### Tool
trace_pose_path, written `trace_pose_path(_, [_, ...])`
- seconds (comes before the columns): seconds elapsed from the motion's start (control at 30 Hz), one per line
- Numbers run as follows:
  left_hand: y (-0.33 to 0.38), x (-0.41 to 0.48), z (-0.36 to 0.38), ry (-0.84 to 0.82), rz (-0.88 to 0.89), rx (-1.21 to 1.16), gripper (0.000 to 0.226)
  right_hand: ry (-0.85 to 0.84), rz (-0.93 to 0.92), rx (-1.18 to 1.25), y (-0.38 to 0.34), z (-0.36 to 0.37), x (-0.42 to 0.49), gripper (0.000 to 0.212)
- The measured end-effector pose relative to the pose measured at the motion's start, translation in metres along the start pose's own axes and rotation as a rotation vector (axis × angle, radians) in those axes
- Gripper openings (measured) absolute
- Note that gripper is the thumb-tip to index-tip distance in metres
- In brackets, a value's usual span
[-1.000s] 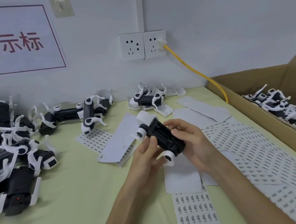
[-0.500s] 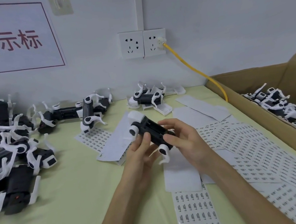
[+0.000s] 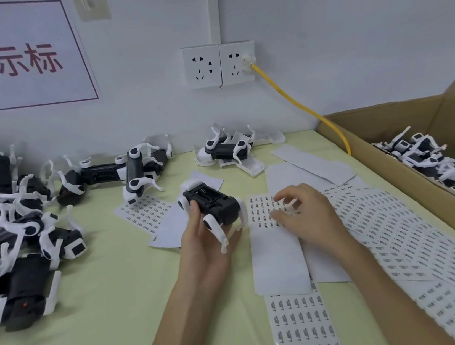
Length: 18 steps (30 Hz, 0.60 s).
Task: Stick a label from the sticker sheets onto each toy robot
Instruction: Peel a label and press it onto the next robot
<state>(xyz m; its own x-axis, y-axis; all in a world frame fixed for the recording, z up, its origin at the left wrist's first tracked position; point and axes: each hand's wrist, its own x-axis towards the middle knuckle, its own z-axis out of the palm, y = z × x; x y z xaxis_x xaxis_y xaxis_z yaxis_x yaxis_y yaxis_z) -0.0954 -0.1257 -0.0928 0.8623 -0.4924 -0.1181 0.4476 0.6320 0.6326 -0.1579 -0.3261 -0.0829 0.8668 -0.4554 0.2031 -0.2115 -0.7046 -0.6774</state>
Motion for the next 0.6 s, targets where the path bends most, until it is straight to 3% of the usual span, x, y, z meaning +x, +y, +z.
trace_pose_path(0.13, [0.004, 0.002, -0.004, -0.015, -0.09, -0.095, 0.059, -0.175, -0.137, -0.133, -0.007, 0.009, -0.005, 0.044])
trace_pose_path(0.23, [0.006, 0.002, -0.004, -0.068, -0.12, -0.041, 0.061, -0.232, -0.169, -0.242, -0.008, 0.017, -0.009, 0.058])
trace_pose_path(0.6, [0.001, 0.0, -0.001, -0.058, -0.05, -0.006, 0.048, -0.165, -0.166, -0.017, -0.006, 0.022, -0.007, 0.035])
